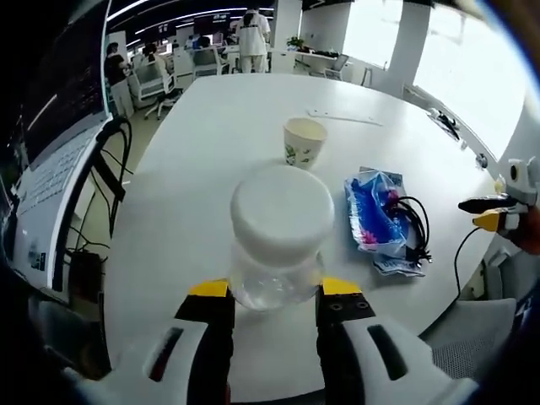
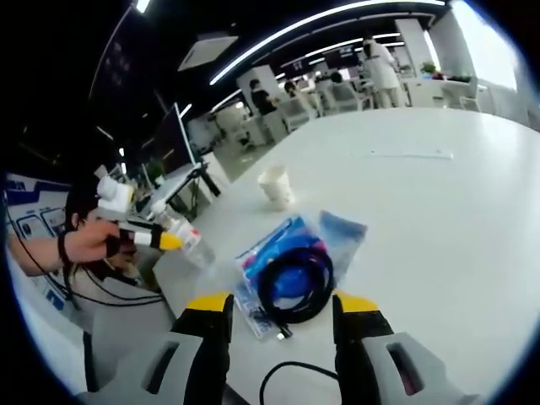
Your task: Arrange the tabletop items into an orderly group along one side of the table until the central work area is clear of visible clutter.
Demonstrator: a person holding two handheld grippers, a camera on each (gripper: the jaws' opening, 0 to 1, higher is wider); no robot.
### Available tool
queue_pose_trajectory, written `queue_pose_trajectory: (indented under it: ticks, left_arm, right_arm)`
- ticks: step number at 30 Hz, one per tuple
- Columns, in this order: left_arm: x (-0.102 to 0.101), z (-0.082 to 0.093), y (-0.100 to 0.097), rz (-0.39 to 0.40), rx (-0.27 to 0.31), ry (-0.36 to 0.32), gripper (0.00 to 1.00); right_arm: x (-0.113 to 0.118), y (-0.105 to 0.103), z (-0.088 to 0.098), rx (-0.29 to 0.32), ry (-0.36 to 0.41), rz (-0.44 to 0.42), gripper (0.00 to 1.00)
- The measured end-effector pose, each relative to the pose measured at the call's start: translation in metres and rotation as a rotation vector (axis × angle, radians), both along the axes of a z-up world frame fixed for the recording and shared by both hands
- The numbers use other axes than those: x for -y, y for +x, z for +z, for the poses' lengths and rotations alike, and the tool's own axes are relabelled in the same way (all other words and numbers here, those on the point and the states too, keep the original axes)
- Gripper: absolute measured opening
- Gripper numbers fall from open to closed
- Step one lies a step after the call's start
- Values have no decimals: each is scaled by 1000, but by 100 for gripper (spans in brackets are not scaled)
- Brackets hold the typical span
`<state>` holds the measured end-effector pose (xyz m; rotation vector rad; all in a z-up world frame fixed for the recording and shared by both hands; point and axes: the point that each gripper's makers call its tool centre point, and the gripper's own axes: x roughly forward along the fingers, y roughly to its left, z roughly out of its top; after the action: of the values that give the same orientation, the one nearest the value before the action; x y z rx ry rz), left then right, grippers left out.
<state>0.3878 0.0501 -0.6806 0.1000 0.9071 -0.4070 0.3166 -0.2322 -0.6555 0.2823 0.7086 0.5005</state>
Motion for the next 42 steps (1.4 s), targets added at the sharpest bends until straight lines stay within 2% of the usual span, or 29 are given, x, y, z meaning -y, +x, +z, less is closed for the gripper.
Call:
queue_pose_trajectory:
  ticks: [18, 42]
  left_arm:
    - [4, -1, 29, 26, 7, -9, 36]
    - [41, 0, 104, -20, 28, -11, 36]
  right_arm:
    - [2, 0, -1, -4, -2, -3, 47]
    - [9, -4, -3, -15, -3, -26, 47]
